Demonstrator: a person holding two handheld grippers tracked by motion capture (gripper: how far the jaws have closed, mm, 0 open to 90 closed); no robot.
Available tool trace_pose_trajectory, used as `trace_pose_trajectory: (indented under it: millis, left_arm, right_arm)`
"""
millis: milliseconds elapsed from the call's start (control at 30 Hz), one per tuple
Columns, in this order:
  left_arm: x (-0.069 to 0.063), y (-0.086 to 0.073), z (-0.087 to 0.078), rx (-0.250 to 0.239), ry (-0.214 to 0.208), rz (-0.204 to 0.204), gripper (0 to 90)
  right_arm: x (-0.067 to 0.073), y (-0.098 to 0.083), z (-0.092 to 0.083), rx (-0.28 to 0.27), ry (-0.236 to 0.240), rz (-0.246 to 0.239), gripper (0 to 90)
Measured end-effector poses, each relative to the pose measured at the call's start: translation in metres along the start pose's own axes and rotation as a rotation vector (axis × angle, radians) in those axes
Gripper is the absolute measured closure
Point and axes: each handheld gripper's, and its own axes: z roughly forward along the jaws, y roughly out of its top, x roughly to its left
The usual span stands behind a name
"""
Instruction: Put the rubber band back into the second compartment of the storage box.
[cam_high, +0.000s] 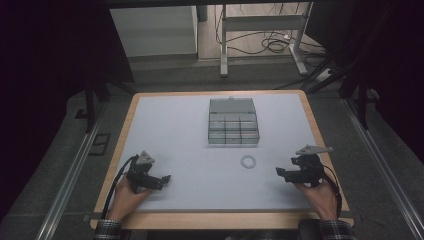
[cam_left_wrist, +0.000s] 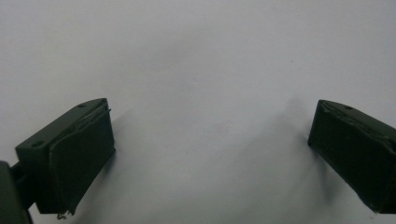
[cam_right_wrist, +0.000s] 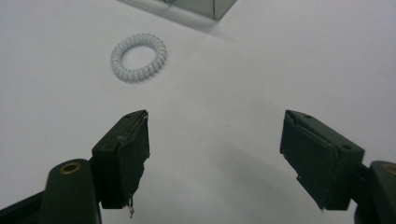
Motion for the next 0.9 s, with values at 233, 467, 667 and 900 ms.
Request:
trace_pose_trajectory:
  millis: [233,467,667,900]
  left_arm:
    - [0.0,0.0,0.0,0.0,0.0,0.0,0.3]
    - [0.0,0.0,0.0,0.0,0.0,0.0,0.3]
    - [0.0,0.0,0.0,0.0,0.0,0.0,0.3]
    - [0.0,0.0,0.0,-0.001,0.0,0.0,0.3]
  right_arm:
    - [0.004,0.008,0.004,0.01,0.018,0.003,27.5]
    - [0.006,0.019,0.008,0.025,0.032,-0.003,32.8]
    - [0.006,0.025,0.014,0.045,0.045,0.004,36.2]
    - [0.007,0.035,0.021,0.078,0.044,-0.003,41.5]
